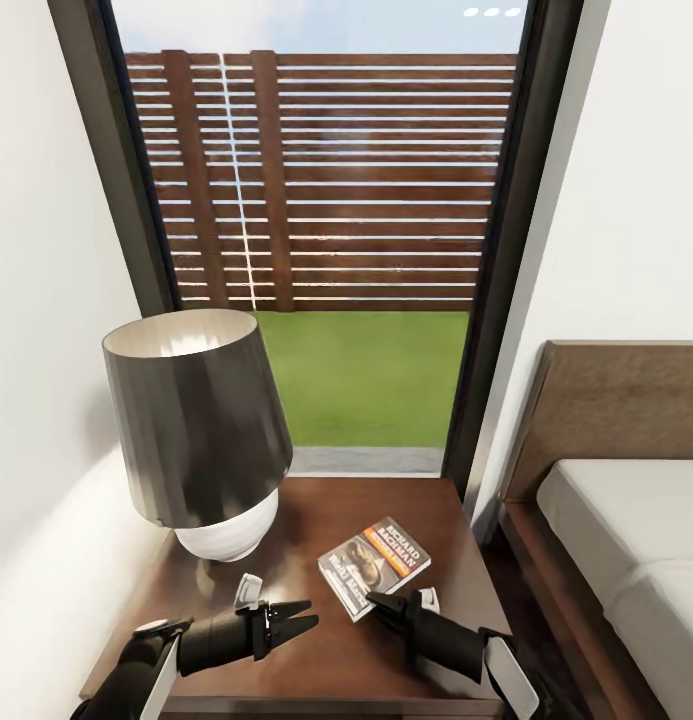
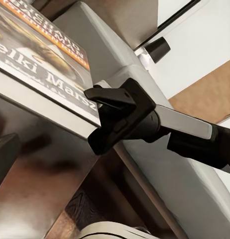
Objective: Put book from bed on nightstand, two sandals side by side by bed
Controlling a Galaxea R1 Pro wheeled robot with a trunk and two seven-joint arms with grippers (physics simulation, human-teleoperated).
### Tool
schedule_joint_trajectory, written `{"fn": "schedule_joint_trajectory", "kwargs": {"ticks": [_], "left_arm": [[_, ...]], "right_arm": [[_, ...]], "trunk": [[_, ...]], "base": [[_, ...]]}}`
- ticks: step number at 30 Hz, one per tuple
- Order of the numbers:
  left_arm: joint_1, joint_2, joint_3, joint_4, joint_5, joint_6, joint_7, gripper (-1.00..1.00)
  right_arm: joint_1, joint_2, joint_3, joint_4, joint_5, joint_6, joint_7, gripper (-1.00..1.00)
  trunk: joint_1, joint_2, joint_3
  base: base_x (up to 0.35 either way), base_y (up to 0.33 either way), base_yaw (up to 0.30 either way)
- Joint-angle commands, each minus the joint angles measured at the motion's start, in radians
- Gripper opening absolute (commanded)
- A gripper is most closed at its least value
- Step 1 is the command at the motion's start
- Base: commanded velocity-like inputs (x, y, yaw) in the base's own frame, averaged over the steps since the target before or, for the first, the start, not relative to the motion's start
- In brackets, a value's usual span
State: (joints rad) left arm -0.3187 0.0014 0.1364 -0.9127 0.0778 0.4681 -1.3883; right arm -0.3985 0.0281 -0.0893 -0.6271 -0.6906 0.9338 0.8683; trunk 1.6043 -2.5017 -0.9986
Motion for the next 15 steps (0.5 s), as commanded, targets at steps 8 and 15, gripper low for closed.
{"fn": "schedule_joint_trajectory", "kwargs": {"ticks": [8, 15], "left_arm": [[0.000, 0.000, 0.000, 0.000, 0.002, 0.011, -0.003, 1.00], [0.000, 0.000, 0.000, 0.000, 0.002, 0.011, -0.003, 1.00]], "right_arm": [[-0.001, 0.001, -0.006, 0.012, 0.005, 0.003, 0.004, -1.00], [-0.001, 0.001, -0.006, 0.013, 0.005, 0.003, -0.044, -1.00]], "trunk": [[0.000, 0.000, -0.001], [0.000, 0.000, -0.001]], "base": [[0.000, 0.000, 0.000], [0.000, 0.000, 0.000]]}}
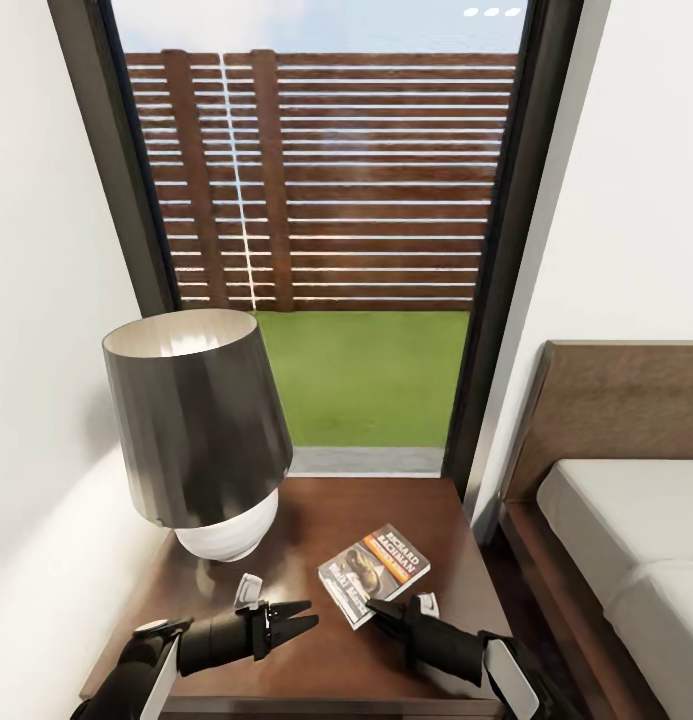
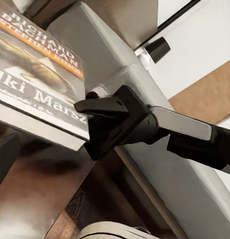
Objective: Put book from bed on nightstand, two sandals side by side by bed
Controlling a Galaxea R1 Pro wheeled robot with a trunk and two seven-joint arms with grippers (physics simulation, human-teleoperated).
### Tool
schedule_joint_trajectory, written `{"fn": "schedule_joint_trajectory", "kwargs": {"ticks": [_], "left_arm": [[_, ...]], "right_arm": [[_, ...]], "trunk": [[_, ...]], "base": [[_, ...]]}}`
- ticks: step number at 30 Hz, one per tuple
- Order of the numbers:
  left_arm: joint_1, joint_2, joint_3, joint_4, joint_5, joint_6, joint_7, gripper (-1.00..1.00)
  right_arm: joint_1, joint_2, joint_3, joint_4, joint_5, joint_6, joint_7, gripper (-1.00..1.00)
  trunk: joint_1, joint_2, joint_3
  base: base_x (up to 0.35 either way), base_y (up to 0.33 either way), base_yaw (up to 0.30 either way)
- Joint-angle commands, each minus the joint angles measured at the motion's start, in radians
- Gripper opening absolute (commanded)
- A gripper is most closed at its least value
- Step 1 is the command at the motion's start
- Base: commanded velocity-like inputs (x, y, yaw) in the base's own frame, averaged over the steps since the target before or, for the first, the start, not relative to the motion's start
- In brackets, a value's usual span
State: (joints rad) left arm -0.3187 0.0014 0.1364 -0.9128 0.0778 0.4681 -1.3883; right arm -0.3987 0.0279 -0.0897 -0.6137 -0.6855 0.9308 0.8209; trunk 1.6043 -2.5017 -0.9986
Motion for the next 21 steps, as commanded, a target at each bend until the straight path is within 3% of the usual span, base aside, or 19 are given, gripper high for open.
{"fn": "schedule_joint_trajectory", "kwargs": {"ticks": [1, 3, 6, 21], "left_arm": [[0.000, 0.000, 0.000, 0.000, 0.002, 0.010, -0.003, 1.00], [0.000, 0.000, 0.000, 0.000, 0.002, 0.010, -0.003, 1.00], [0.000, 0.000, 0.000, 0.000, 0.002, 0.010, -0.003, 1.00], [0.000, 0.000, 0.000, 0.000, 0.002, 0.010, -0.003, 1.00]], "right_arm": [[-0.001, 0.002, -0.005, -0.001, -0.001, 0.006, -0.040, -1.00], [0.000, 0.001, -0.005, -0.006, -0.005, 0.006, -0.145, -1.00], [-0.001, 0.000, -0.005, -0.008, -0.006, 0.006, -0.188, -1.00], [-0.001, 0.000, -0.005, -0.009, -0.009, 0.006, -0.209, -1.00]], "trunk": [[0.000, 0.000, -0.001], [0.000, 0.000, -0.001], [0.000, 0.000, -0.001], [0.000, 0.000, -0.001]], "base": [[0.000, 0.000, 0.000], [0.000, 0.000, 0.000], [0.000, 0.000, 0.000], [0.000, 0.000, 0.000]]}}
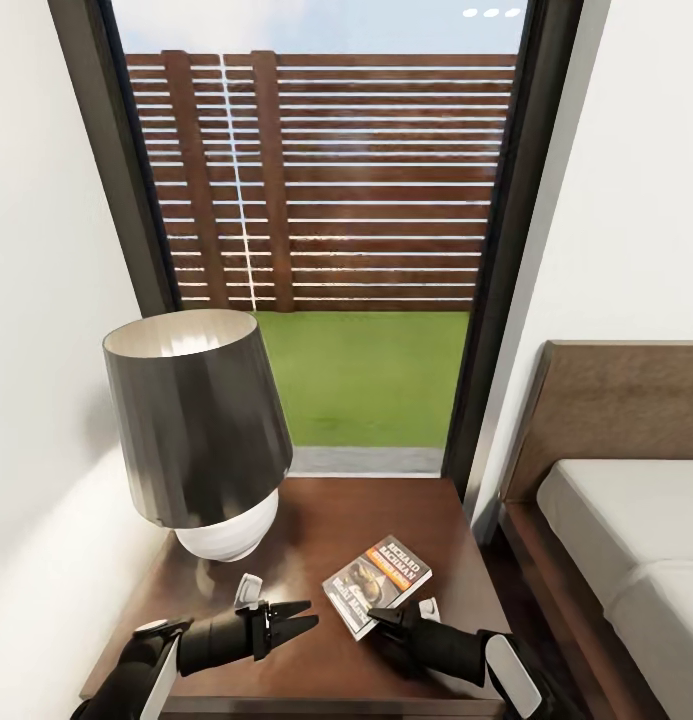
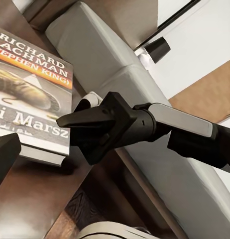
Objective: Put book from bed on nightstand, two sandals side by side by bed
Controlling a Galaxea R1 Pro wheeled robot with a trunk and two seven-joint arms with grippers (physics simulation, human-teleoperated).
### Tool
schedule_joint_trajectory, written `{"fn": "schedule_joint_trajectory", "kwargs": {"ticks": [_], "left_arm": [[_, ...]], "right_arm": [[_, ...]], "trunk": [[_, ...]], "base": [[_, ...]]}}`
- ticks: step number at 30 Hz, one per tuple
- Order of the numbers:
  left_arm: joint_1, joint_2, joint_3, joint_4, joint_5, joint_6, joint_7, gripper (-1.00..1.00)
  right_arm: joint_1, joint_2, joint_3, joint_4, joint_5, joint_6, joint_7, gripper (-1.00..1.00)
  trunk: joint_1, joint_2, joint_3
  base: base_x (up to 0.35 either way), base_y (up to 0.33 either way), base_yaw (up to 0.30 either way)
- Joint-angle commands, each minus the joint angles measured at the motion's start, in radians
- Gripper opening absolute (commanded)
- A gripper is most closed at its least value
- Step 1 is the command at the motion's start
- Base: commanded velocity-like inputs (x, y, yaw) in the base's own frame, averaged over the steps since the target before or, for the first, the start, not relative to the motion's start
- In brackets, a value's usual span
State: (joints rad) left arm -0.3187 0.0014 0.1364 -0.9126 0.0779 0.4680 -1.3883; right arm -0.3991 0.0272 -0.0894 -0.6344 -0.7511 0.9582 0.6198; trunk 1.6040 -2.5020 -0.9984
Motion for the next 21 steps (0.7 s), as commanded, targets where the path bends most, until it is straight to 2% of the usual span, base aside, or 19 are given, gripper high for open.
{"fn": "schedule_joint_trajectory", "kwargs": {"ticks": [1, 16, 21], "left_arm": [[0.000, 0.000, 0.000, 0.000, 0.002, 0.011, -0.003, 1.00], [0.000, 0.000, 0.000, 0.000, 0.002, 0.011, -0.001, 1.00], [0.000, 0.000, -0.001, 0.000, 0.002, 0.011, 0.034, 1.00]], "right_arm": [[0.000, 0.000, -0.006, 0.012, 0.057, -0.021, -0.008, -1.00], [0.000, 0.000, -0.006, 0.012, 0.056, -0.021, -0.008, -1.00], [0.000, 0.000, -0.006, 0.012, 0.056, -0.021, -0.008, -1.00]], "trunk": [[0.000, 0.000, -0.001], [0.001, 0.000, -0.005], [-0.001, 0.001, 0.011]], "base": [[0.000, 0.000, 0.000], [0.000, 0.000, 0.000], [0.000, 0.000, 0.000]]}}
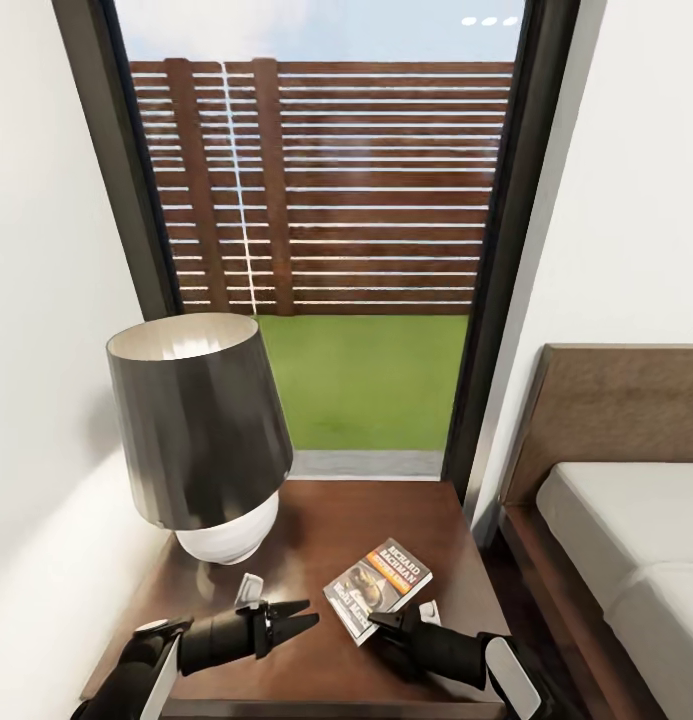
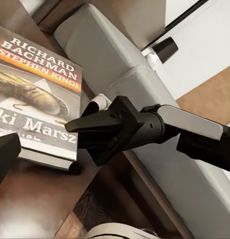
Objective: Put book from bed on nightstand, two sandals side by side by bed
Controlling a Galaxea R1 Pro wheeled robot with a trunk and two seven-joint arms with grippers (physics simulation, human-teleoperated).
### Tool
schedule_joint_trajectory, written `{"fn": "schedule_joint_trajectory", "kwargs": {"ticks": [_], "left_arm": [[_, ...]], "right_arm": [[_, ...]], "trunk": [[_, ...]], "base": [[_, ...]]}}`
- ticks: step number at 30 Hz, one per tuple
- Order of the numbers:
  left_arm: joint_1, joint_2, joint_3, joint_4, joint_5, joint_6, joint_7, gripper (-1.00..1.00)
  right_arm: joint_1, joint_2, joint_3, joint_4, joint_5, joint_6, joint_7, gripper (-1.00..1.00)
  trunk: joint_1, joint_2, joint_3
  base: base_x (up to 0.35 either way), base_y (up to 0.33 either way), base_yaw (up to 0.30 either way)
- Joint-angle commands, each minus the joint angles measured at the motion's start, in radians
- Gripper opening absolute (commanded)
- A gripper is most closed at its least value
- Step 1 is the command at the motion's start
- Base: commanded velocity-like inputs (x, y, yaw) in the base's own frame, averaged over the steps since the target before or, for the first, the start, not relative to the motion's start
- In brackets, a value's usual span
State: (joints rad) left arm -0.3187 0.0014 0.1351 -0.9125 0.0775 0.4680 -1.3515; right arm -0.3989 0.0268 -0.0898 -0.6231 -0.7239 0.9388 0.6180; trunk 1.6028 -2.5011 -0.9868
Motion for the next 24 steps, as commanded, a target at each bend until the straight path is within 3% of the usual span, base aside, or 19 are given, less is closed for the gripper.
{"fn": "schedule_joint_trajectory", "kwargs": {"ticks": [1, 16, 17, 24], "left_arm": [[0.000, 0.000, 0.000, 0.000, 0.003, 0.011, 0.004, 1.00], [0.000, 0.000, 0.000, 0.000, 0.007, 0.011, 0.017, 1.00], [0.000, 0.000, 0.000, 0.000, 0.007, 0.011, 0.017, 1.00], [0.000, 0.000, 0.000, 0.000, 0.007, 0.011, 0.017, 1.00]], "right_arm": [[0.000, 0.001, -0.005, 0.001, 0.029, -0.002, -0.006, -1.00], [0.000, 0.001, -0.005, 0.000, 0.029, -0.002, -0.006, -1.00], [0.000, 0.001, -0.005, 0.000, 0.029, -0.002, -0.006, 1.00], [0.000, 0.001, -0.007, 0.000, 0.029, -0.002, -0.006, 1.00]], "trunk": [[0.000, 0.000, -0.001], [0.000, 0.000, -0.001], [0.000, 0.000, -0.001], [0.000, 0.000, -0.001]], "base": [[0.000, 0.000, 0.000], [0.000, 0.000, 0.000], [0.000, 0.000, 0.000], [0.000, 0.000, 0.000]]}}
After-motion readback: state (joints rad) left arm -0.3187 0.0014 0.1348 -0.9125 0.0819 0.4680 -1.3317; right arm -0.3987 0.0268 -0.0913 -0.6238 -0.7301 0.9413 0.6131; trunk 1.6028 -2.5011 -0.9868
